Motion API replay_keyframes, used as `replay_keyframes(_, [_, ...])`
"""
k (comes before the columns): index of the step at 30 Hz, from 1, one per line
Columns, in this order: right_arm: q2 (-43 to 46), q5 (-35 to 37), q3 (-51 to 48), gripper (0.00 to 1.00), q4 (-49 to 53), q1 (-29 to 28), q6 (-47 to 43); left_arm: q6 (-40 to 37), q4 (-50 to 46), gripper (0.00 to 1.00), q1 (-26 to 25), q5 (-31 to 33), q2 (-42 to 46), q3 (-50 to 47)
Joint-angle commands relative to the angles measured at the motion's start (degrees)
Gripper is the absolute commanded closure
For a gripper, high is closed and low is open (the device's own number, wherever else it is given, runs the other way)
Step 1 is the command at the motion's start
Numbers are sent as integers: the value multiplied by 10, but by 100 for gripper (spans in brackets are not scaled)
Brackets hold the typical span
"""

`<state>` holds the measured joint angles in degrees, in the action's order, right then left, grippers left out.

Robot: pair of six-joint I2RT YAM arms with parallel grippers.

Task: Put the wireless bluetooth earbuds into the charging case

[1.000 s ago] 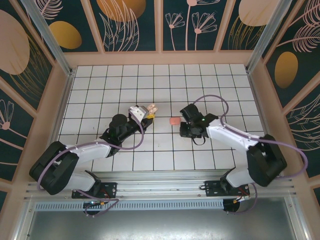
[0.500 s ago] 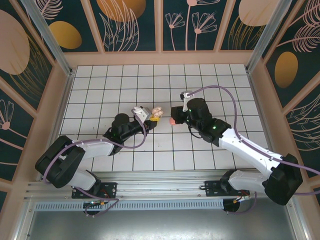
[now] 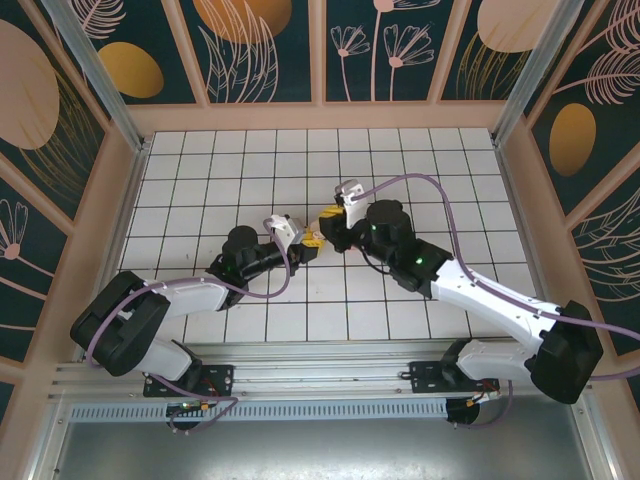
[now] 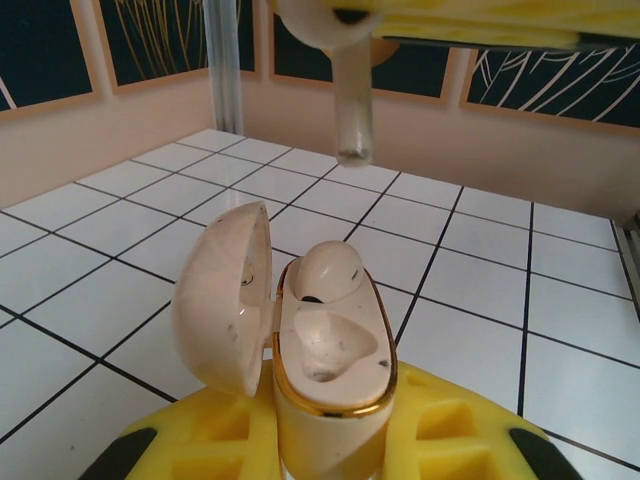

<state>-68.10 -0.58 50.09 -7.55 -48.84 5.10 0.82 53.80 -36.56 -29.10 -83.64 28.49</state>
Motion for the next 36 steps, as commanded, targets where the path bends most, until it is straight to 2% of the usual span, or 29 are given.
replay_keyframes(1, [-2,-10,-10,81,-26,-9,-29,17,29,89,-3,-17,6,15])
replay_keyframes(30, [-31,12,-23,82,-26,-33,-76,44,31,89,-3,-22,27,24])
replay_keyframes(36, [-24,58,-22,82,-3,-39,-87,43,29,89,-3,-23,30,25])
